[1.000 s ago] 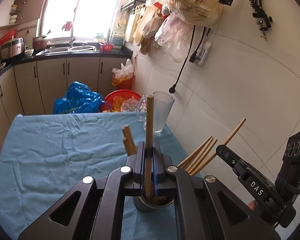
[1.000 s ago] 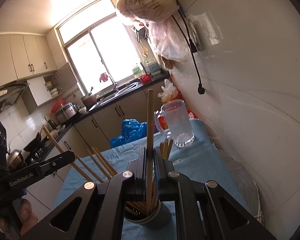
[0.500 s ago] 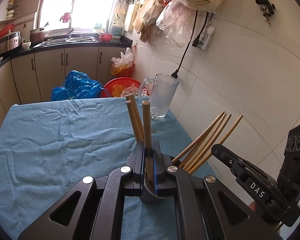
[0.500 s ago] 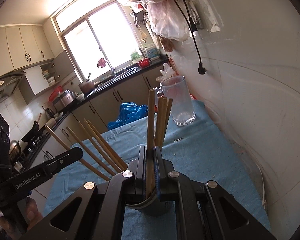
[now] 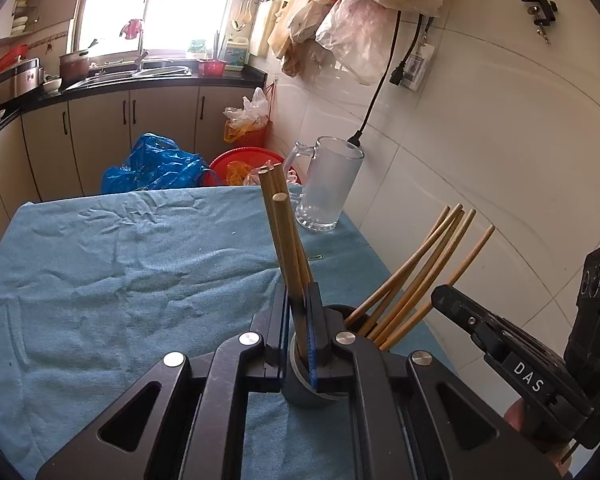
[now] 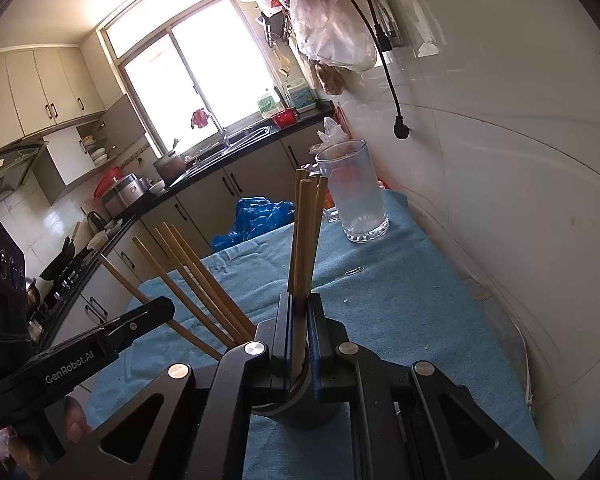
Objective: Organize utensils
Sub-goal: 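Open the left gripper to release the chopstick and pull back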
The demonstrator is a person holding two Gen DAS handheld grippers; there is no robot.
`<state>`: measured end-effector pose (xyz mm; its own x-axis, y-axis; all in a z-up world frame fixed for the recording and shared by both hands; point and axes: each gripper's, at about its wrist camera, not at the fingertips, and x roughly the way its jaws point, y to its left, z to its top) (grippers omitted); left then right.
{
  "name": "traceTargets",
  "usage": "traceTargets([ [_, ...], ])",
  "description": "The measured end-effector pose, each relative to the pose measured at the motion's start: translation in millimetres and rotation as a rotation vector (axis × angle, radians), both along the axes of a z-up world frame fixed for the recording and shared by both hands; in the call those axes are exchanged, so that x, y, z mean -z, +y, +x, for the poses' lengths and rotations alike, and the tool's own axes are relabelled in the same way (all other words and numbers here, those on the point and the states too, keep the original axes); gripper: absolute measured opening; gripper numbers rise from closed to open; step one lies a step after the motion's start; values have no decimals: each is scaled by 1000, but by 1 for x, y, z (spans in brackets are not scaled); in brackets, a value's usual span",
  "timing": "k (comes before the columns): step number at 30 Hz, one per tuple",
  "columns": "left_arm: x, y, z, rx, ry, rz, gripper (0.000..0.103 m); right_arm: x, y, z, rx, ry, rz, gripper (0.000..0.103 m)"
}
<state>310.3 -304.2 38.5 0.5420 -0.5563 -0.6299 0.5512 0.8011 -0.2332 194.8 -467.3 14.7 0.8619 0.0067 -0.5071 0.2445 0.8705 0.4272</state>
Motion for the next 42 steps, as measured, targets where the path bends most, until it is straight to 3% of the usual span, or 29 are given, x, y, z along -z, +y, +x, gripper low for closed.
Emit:
traceTargets([
  [2,0,-1,-1,0,0,1,8,-1,2,-1,0,2,-2,8],
  [6,-2,0,-2,-14,-10,4,24,-2,3,-3,-1,7,-6,9],
  [11,-5,1,-4,-24,-14,8,28,-5,3,-6,4,3,-15,9],
  [19,-11,6,-10,-55,-36,13,50,-8,7,-11,11,7,-45,12],
  [25,-14,14,-11,-80,-36,9,59,-14,7,-21,30,-11,-78,40],
  [27,-14,16,-11,-93,-36,9,66,-17,9,-25,40,-9,-95,60],
  [30,-13,22,-11,-121,-36,15,76,-20,10,-30,62,-5,-124,78],
  [33,-12,29,-10,-195,-50,46,88,-21,12,-34,105,23,-171,88],
  [36,-10,35,-12,-272,-77,106,91,-19,12,-37,165,81,-212,94],
  [42,-7,52,-42,-344,-147,248,98,-20,23,-56,242,156,-298,95],
])
